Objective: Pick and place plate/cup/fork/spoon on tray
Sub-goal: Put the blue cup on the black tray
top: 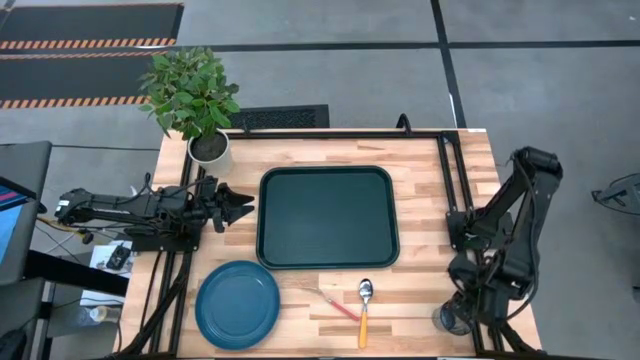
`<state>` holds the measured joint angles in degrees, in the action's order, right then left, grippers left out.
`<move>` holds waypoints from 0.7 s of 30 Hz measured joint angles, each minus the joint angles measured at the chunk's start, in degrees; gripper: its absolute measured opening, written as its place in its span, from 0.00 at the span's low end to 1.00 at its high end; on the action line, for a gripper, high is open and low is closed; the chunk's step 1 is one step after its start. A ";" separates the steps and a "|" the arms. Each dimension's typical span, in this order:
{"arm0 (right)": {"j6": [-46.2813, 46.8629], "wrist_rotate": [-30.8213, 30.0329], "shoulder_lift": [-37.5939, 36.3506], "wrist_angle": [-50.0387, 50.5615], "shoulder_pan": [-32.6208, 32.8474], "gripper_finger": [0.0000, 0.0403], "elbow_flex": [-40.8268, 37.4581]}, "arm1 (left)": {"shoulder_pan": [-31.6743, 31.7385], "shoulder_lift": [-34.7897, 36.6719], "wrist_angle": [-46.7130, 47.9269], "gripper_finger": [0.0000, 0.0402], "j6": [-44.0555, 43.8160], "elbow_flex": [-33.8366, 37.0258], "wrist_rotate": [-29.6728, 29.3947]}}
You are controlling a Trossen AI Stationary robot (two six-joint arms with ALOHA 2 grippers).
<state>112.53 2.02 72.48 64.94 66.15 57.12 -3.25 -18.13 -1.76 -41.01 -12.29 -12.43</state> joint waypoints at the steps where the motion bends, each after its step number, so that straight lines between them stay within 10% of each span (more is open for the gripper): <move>1: -0.17 0.00 0.10 -0.29 0.08 0.72 0.00 | 0.00 0.00 0.00 0.62 -0.02 0.00 0.00; 21: -3.51 -0.68 4.77 -3.60 0.24 0.61 -1.11 | 0.00 0.00 2.43 0.62 -0.22 -0.02 -0.42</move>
<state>109.01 1.34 77.25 61.34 66.39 56.01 -3.25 -18.13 0.67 -41.23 -12.32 -12.84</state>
